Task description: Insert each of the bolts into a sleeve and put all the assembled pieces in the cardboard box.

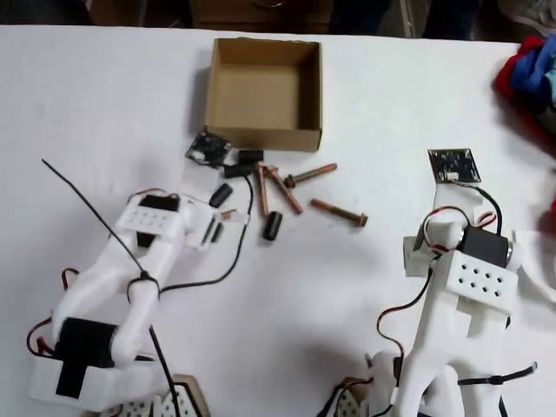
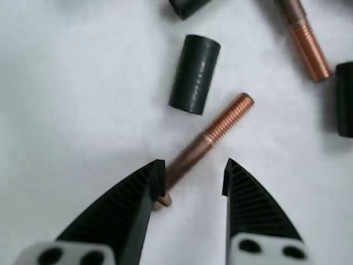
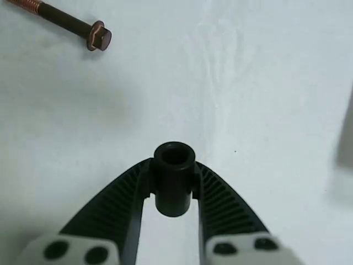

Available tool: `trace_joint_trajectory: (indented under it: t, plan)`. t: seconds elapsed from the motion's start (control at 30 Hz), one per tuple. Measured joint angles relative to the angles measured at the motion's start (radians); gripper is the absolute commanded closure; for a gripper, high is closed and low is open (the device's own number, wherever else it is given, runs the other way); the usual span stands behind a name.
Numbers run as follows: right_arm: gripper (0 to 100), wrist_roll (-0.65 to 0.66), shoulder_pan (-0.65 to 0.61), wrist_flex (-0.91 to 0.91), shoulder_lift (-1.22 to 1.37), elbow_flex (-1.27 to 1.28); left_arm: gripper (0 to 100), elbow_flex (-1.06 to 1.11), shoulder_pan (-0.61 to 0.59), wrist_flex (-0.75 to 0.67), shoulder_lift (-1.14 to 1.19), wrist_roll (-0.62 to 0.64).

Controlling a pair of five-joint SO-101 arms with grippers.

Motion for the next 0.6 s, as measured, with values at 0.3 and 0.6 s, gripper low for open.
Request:
trace_joint_trajectory:
  t: [0.3, 0.6]
  plan:
    - [97.6, 0.0, 0.0, 0.0, 0.0, 0.0, 81, -0.002, -0.043, -0.129, 0.048, -0.23]
    - [97.6, 0.0, 0.0, 0.0, 0.0, 0.0, 81, -0.014, -0.04, -0.08, 0.08, -0.456]
